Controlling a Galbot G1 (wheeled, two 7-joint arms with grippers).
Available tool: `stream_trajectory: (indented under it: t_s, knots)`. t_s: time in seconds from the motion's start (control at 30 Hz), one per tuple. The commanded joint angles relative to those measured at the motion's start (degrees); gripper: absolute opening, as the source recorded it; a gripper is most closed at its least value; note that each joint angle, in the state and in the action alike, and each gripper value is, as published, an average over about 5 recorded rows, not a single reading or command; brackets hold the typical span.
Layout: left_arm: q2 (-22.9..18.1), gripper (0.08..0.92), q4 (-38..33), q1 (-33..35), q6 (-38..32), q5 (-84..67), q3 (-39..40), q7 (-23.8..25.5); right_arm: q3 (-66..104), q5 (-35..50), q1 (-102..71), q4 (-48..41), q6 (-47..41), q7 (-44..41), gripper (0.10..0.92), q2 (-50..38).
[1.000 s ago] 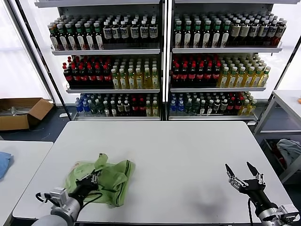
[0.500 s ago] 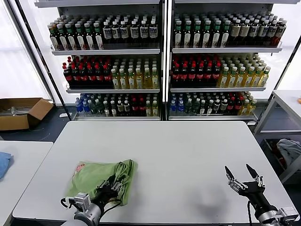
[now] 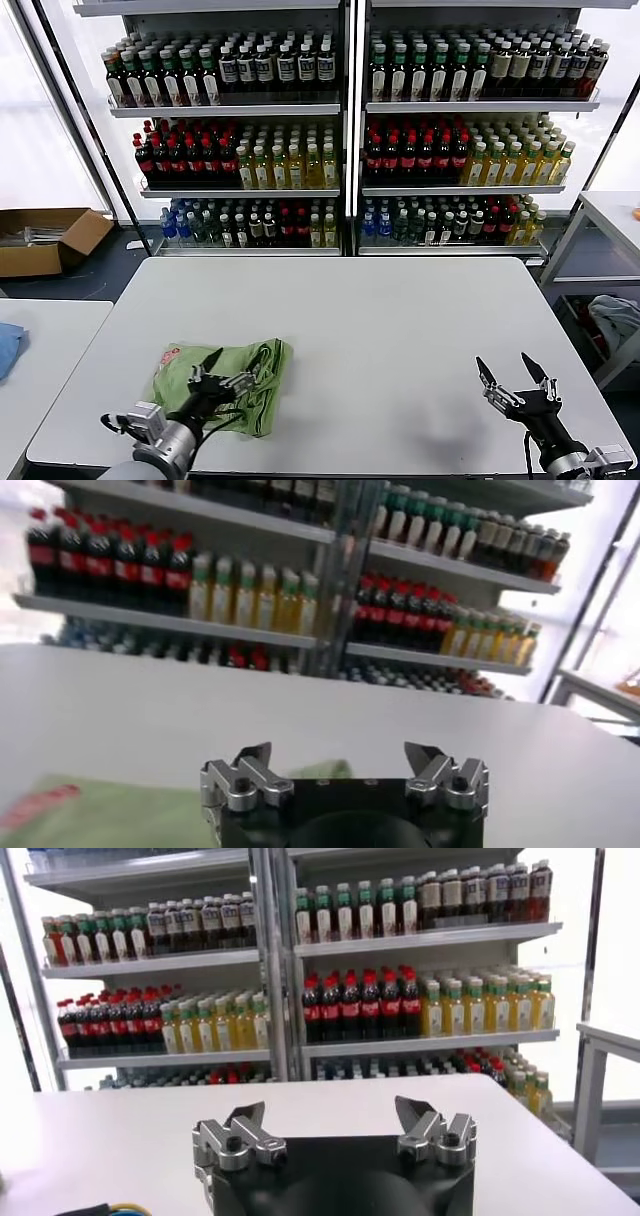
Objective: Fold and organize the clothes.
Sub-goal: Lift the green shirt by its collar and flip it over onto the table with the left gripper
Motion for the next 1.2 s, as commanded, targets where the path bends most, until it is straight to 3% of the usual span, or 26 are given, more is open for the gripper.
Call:
stream_trajectory:
  t_s: [0.03,0.27,0.5,0.77,1.0,1.2]
  knots:
    - [1.71,0.821,8.81,2.23,-6.87,8.06,-6.92,1.84,-0.12,0.59,-0.04,0.21,-0.03,0.03,0.823,0.04]
    - [-1.95,0.823,9.48,3.82,-8.81,12.91,-1.2,2.31,0.53,0.87,-0.1,0.19,-0.08,0.04,0.823,-0.32]
    - [-5.46,0.823,9.1,0.24,-6.71,14.7,9.41,1.48,-0.58,1.32,0.81,1.26,-0.91,0.3,0.823,0.15]
    - [-6.27,0.823,8.25,-1.89,-4.58,13.87,15.1,0.91,1.13,2.07,-0.36,1.41,-0.65,0.25,0.823,0.12]
    - [-4.17,0.823,-1.58,0.29,-2.78,8.42,8.53,-0.33,0.98,1.99,-0.28,1.42,-0.62,0.24,0.823,0.89]
    - [-1.72,0.823,-7.61,1.64,-0.85,-1.82,-6.48,-2.19,0.68,1.91,0.19,1.27,-0.69,0.27,0.823,0.97]
